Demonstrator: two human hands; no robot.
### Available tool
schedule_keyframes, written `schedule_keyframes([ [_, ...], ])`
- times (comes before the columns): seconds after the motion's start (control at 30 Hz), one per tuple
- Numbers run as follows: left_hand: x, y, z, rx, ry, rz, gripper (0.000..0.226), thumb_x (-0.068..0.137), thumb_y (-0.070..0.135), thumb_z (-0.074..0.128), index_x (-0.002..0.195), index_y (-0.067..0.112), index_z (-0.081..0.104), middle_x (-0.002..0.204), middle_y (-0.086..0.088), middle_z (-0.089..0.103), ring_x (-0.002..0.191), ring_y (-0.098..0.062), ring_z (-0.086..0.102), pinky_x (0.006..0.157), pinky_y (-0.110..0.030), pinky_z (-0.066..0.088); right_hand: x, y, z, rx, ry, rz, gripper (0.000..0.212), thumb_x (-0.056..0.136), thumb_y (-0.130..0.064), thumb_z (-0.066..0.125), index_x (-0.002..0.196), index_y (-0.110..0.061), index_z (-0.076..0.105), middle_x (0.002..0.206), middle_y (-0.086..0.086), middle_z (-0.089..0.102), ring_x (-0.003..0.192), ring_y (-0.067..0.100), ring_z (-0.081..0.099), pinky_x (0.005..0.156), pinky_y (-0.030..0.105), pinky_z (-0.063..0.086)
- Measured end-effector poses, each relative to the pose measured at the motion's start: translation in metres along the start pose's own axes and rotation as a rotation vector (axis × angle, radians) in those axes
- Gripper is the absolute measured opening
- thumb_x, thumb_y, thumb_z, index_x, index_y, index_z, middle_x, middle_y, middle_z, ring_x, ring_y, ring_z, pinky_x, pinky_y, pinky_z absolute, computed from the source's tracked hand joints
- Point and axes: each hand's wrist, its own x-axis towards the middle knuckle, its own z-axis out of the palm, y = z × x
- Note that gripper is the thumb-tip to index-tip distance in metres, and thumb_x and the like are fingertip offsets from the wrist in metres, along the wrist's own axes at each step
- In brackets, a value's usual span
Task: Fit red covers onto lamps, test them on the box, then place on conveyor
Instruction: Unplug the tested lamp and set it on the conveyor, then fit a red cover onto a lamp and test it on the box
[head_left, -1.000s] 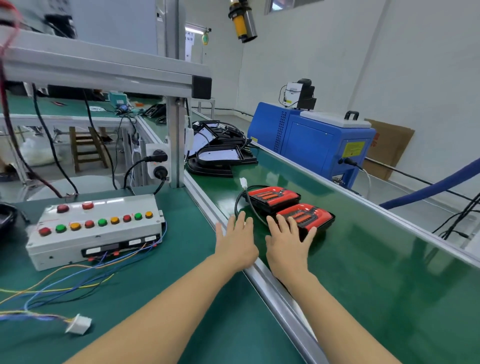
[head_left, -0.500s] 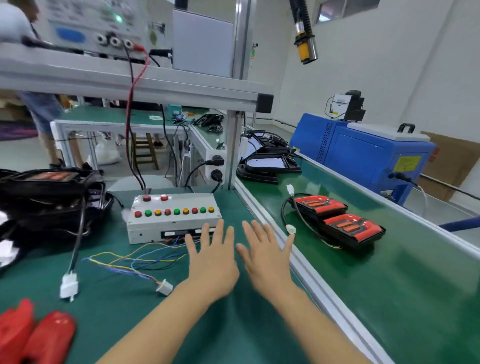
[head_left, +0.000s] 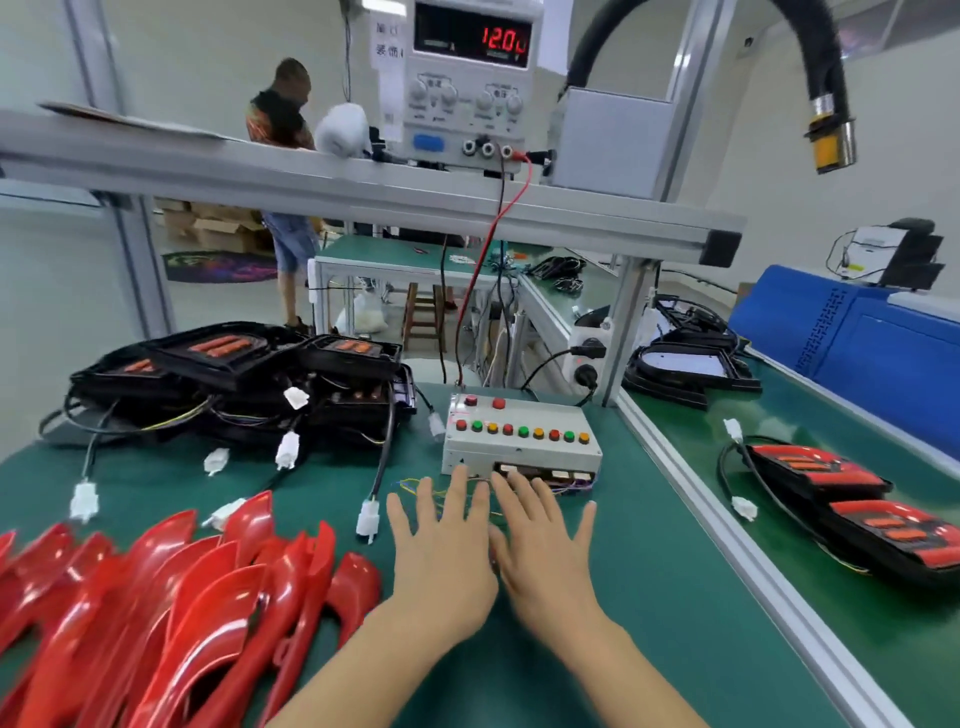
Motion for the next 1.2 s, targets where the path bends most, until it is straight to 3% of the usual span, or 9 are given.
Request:
schedule_keyframes([
  [0.3, -0.005, -0.033, -0.014, 0.011, 0.049, 0.008, 0.064, 0.098, 0.024, 0.036, 0.152, 0.021, 0.002, 0.16, -0.001, -0.008, 0.146, -0.027, -0.01, 0.115, -0.052, -0.006, 0.007, -0.028, 0.015, -0.009, -0.039, -0.044, 0.056, 0.105, -0.039, 0.022, 0.154, -0.035, -0.004, 0.162, -0.015, -0.008, 0.149, 0.009, -0.01, 0.113, 0.059, -0.013],
  [0.73, 0.048, -0.094, -0.074, -0.004, 0.402, -0.024, 0.059, 0.091, 0.019, 0.046, 0.146, 0.023, 0.025, 0.156, 0.003, 0.019, 0.145, -0.02, 0.008, 0.116, -0.045, 0.003, 0.008, -0.027, 0.031, 0.013, -0.132, 0.004, 0.055, 0.103, -0.052, 0.02, 0.152, -0.043, -0.003, 0.161, -0.017, -0.004, 0.149, 0.005, -0.004, 0.115, 0.053, -0.014],
  [0.97, 0.072, -0.116, -0.086, 0.049, 0.507, -0.059, 0.065, 0.091, 0.017, 0.047, 0.15, 0.022, 0.018, 0.158, 0.0, 0.014, 0.145, -0.022, 0.007, 0.116, -0.047, 0.004, 0.012, -0.028, 0.026, 0.036, -0.087, 0.001, 0.055, 0.1, -0.057, 0.018, 0.15, -0.046, -0.001, 0.16, -0.02, -0.001, 0.148, 0.002, -0.003, 0.115, 0.051, -0.015],
  [1.2, 0.092, -0.13, -0.086, 0.096, 0.452, -0.062, 0.064, 0.093, 0.015, 0.046, 0.15, 0.019, 0.016, 0.154, 0.0, 0.025, 0.144, -0.023, 0.016, 0.116, -0.051, 0.004, 0.017, -0.032, 0.02, 0.064, -0.041, -0.033, 0.054, 0.1, -0.057, 0.019, 0.15, -0.047, 0.002, 0.158, -0.023, 0.007, 0.147, 0.0, -0.001, 0.115, 0.047, -0.017],
])
